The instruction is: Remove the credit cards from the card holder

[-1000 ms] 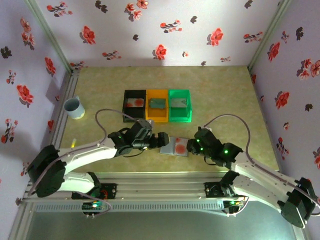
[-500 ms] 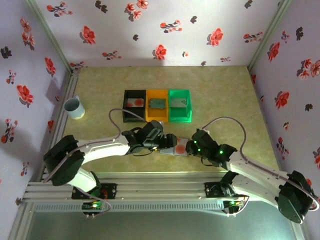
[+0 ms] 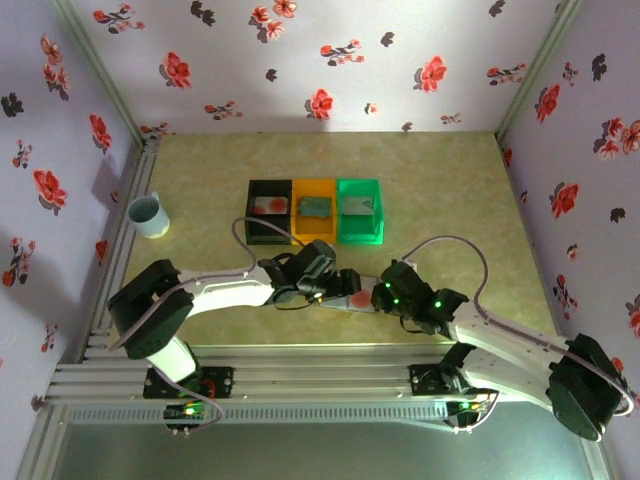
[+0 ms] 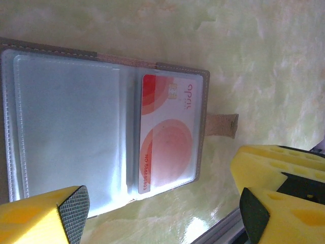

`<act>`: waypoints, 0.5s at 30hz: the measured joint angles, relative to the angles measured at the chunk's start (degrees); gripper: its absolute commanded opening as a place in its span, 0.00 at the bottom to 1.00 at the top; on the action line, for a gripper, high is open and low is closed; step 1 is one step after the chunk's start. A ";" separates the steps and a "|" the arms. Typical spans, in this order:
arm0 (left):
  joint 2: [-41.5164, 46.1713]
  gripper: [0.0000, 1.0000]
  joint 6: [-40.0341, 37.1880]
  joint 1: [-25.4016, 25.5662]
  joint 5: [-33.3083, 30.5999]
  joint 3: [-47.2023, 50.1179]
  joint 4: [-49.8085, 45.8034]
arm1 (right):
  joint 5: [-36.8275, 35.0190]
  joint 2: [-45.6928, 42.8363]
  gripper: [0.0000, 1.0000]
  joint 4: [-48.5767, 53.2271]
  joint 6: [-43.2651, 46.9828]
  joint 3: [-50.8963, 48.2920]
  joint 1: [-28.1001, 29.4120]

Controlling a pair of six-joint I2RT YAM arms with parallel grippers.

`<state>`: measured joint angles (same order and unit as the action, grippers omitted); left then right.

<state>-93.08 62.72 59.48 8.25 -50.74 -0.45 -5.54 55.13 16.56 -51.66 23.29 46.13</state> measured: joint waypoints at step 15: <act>-3.19 0.73 0.02 0.04 0.63 -2.14 0.55 | 1.09 2.91 0.14 -2.93 -0.02 -0.55 -0.11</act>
<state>-96.27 62.74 59.53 8.88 -52.88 0.10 -4.45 58.04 13.63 -51.68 22.74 46.02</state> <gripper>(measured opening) 0.748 0.146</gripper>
